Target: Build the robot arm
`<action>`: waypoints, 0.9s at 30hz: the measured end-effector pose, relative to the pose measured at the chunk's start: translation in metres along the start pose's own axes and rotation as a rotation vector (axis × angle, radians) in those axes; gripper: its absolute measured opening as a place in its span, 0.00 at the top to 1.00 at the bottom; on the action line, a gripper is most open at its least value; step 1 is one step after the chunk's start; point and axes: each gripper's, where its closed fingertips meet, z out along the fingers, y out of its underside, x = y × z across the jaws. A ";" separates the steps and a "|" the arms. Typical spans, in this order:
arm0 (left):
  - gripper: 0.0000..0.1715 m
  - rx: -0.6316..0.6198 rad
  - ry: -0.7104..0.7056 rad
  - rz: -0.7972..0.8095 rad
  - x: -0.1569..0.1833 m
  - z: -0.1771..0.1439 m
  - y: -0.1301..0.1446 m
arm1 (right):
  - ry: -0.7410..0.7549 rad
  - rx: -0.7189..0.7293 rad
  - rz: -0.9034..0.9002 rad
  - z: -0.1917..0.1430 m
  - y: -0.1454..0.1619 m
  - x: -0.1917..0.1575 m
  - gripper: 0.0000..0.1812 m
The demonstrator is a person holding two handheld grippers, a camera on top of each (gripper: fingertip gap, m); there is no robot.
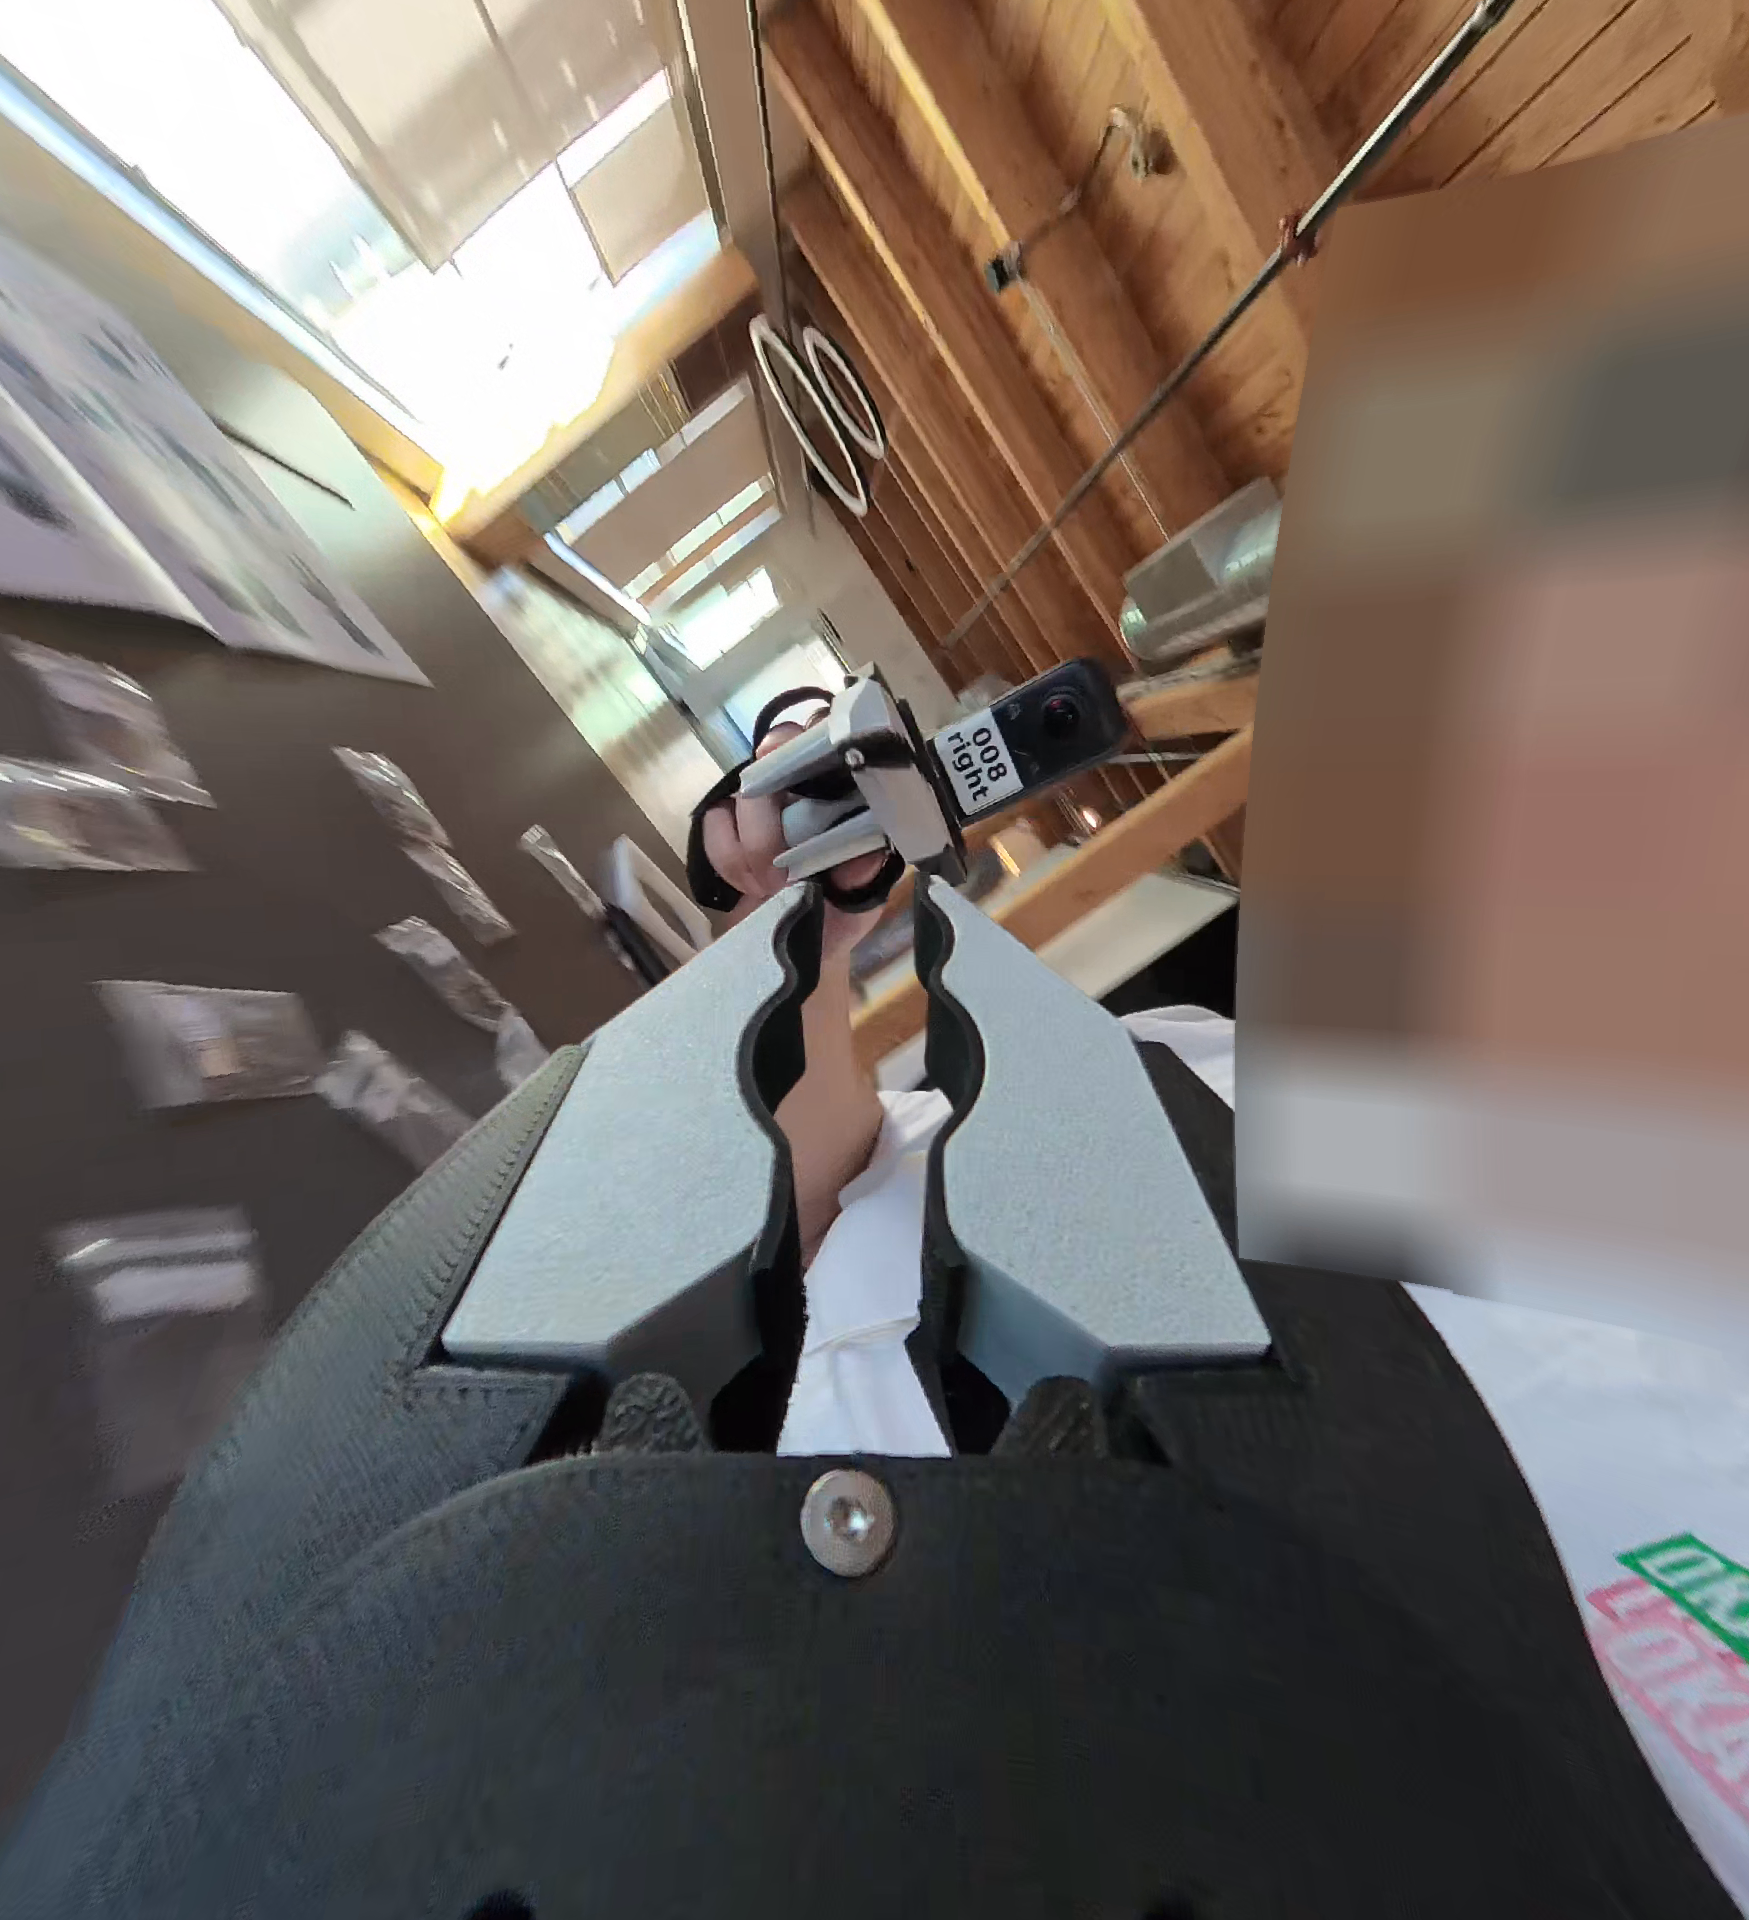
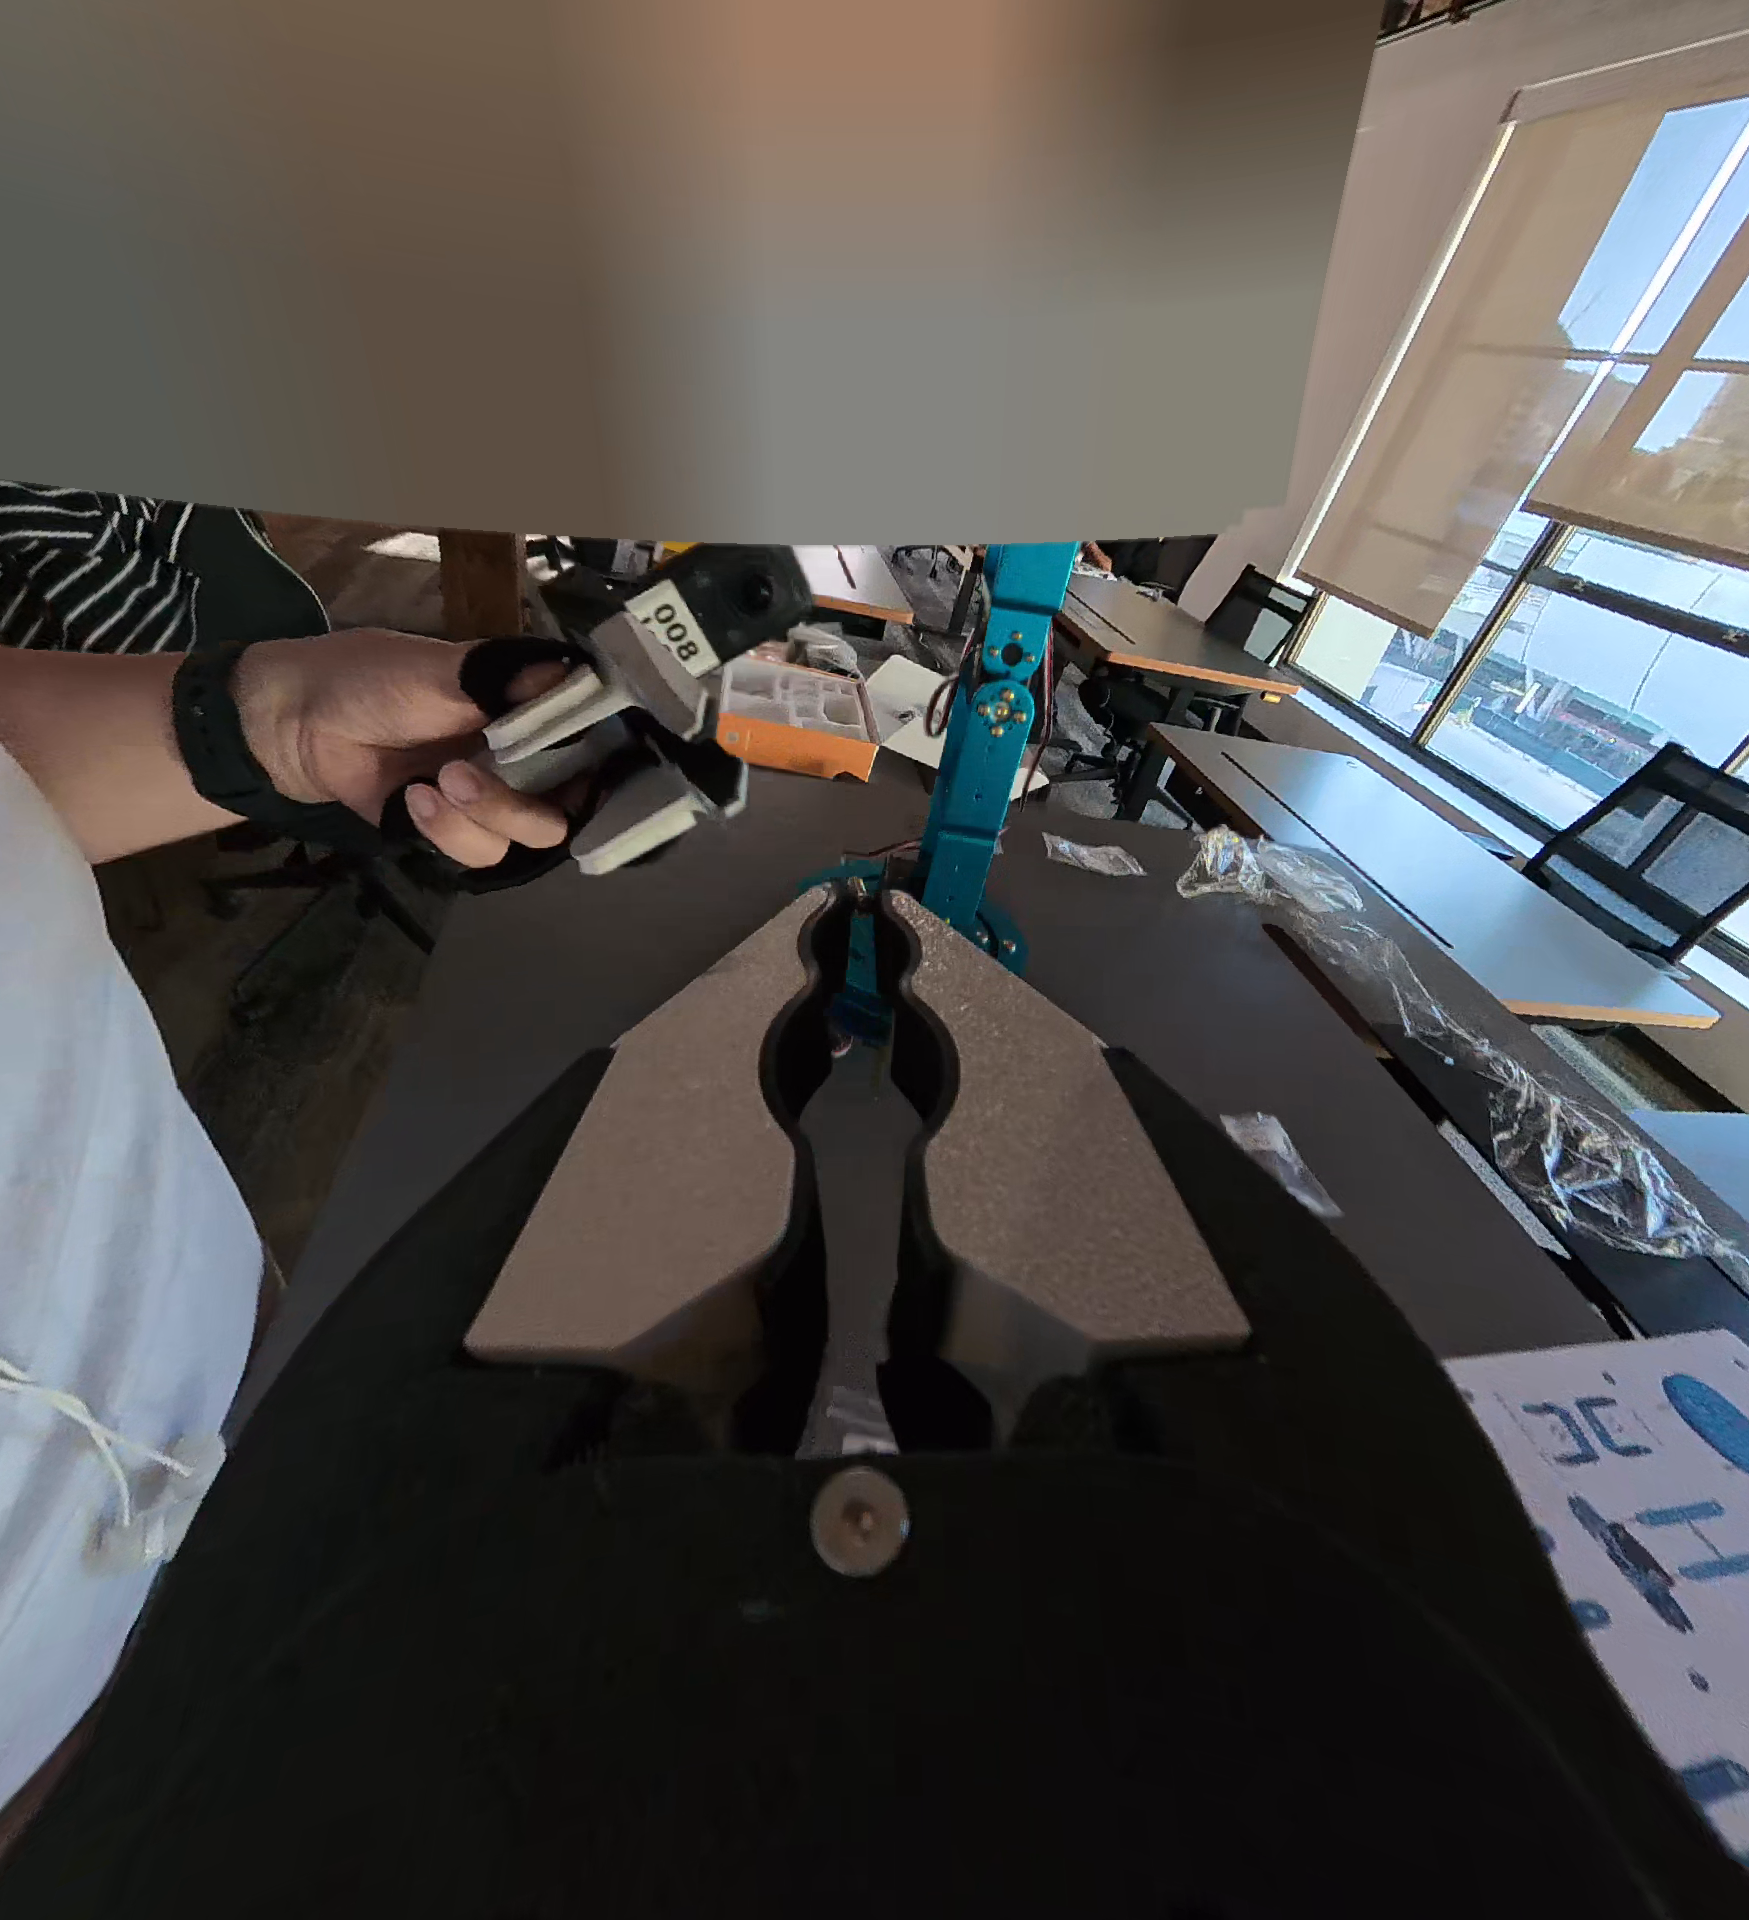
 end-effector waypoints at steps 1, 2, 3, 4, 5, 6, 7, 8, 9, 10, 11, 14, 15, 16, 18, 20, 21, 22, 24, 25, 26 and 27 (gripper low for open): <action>0.91 0.020 -0.007 0.016 0.004 -0.015 -0.006 | 0.002 0.008 0.003 0.009 -0.004 0.002 0.99; 0.91 0.036 -0.017 0.034 0.007 -0.031 -0.013 | 0.005 0.018 0.009 0.018 -0.009 0.003 0.99; 0.91 0.046 -0.029 0.056 0.010 -0.048 -0.019 | 0.012 0.031 0.019 0.028 -0.014 0.006 0.99; 0.91 0.046 -0.041 0.084 0.014 -0.063 -0.025 | 0.020 0.049 0.034 0.039 -0.021 0.010 0.99; 0.91 0.039 -0.053 0.118 0.019 -0.078 -0.032 | 0.031 0.073 0.050 0.049 -0.029 0.016 0.99; 0.92 0.030 -0.065 0.152 0.022 -0.093 -0.040 | 0.046 0.104 0.069 0.060 -0.038 0.023 0.99; 0.92 0.019 -0.080 0.183 0.026 -0.108 -0.051 | 0.060 0.141 0.099 0.070 -0.048 0.030 0.99; 0.92 0.009 -0.098 0.212 0.028 -0.122 -0.063 | 0.059 0.181 0.145 0.080 -0.058 0.037 0.99; 0.92 0.002 -0.115 0.245 0.031 -0.135 -0.075 | 0.042 0.222 0.197 0.089 -0.068 0.041 0.99; 0.92 -0.002 -0.132 0.283 0.033 -0.147 -0.087 | 0.023 0.268 0.234 0.097 -0.078 0.045 0.99; 0.92 -0.006 -0.152 0.325 0.034 -0.157 -0.100 | 0.018 0.304 0.257 0.105 -0.087 0.050 0.99; 0.89 -0.018 -0.153 0.454 0.044 -0.170 -0.137 | 0.019 0.294 0.263 0.128 -0.099 0.061 0.99; 0.87 -0.021 -0.148 0.489 0.049 -0.170 -0.149 | 0.032 0.299 0.263 0.133 -0.104 0.065 0.99; 0.84 -0.022 -0.141 0.516 0.053 -0.167 -0.160 | 0.035 0.311 0.272 0.138 -0.110 0.068 0.99; 0.81 -0.031 -0.103 0.562 0.063 -0.154 -0.179 | 0.018 0.314 0.289 0.145 -0.121 0.068 0.99; 0.81 -0.029 -0.070 0.612 0.071 -0.139 -0.195 | 0.029 0.307 0.270 0.150 -0.129 0.072 0.99; 0.81 -0.025 -0.061 0.630 0.072 -0.131 -0.202 | 0.019 0.313 0.266 0.152 -0.135 0.072 0.99; 0.81 -0.018 -0.046 0.638 0.073 -0.124 -0.208 | 0.010 0.315 0.266 0.153 -0.141 0.073 0.99; 0.81 -0.003 0.008 0.638 0.079 -0.110 -0.217 | 0.015 0.297 0.254 0.158 -0.147 0.076 0.99; 0.81 0.002 0.030 0.632 0.081 -0.103 -0.220 | 0.018 0.282 0.246 0.161 -0.148 0.077 0.99; 0.81 0.003 0.048 0.622 0.083 -0.097 -0.221 | 0.020 0.261 0.242 0.165 -0.148 0.078 0.99; 0.81 0.003 0.064 0.611 0.083 -0.092 -0.221 | 0.026 0.242 0.236 0.167 -0.148 0.079 0.99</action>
